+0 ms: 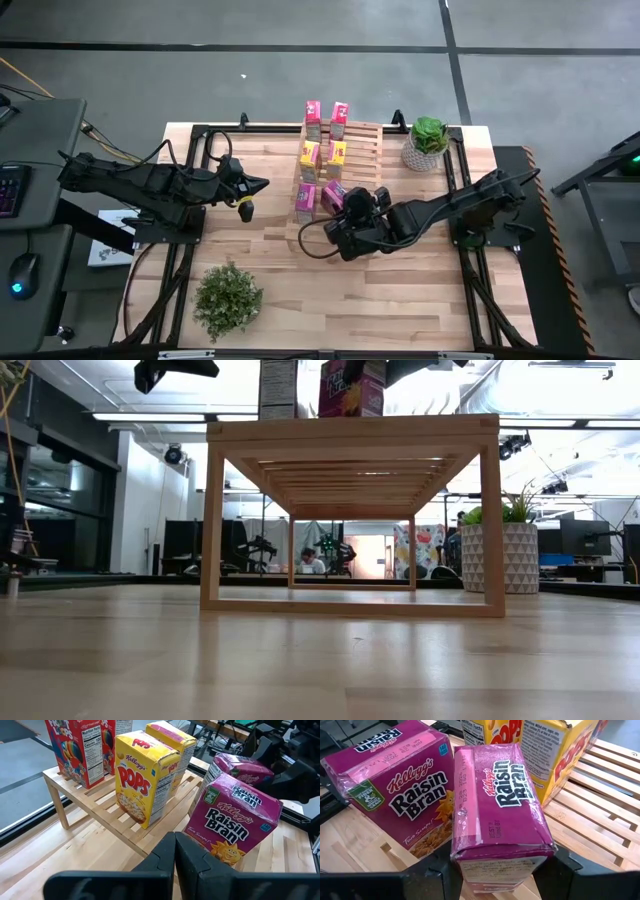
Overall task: Stack cereal on shelf
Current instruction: Put the purple cereal box on the shelf aligned with the purple cereal box
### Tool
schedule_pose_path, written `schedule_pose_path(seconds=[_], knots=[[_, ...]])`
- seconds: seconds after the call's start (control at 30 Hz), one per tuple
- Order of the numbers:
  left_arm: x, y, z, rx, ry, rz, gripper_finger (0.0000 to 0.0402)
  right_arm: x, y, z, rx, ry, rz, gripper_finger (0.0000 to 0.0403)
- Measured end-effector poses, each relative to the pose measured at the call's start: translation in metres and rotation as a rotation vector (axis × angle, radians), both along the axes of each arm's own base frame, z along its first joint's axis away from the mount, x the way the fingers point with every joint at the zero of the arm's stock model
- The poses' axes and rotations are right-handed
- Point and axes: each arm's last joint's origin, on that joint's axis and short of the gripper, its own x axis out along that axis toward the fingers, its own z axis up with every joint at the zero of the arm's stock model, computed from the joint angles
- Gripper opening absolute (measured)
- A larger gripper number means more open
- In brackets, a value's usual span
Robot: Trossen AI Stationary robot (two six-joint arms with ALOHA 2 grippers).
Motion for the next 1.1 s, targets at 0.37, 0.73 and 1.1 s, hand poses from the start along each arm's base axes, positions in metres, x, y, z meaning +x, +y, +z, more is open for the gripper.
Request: schedule_pose_path(seconds=[0.37, 0.73, 1.1], knots=[[0.000, 0.000, 0.000, 0.000, 0.000, 0.000, 0.0000, 0.002, 0.002, -0.002, 0.053, 0.008, 0.025, 0.0224], [0.000, 0.000, 0.000, 0.000, 0.000, 0.000, 0.0000, 0.003, 0.003, 0.017, 0.059, 0.028, 0.126, 0.0259], [0.000, 0.000, 0.000, 0.000, 0.000, 0.000, 0.0000, -0.006, 0.004, 0.050, 0.066, 0.158, 0.343, 0.0260]])
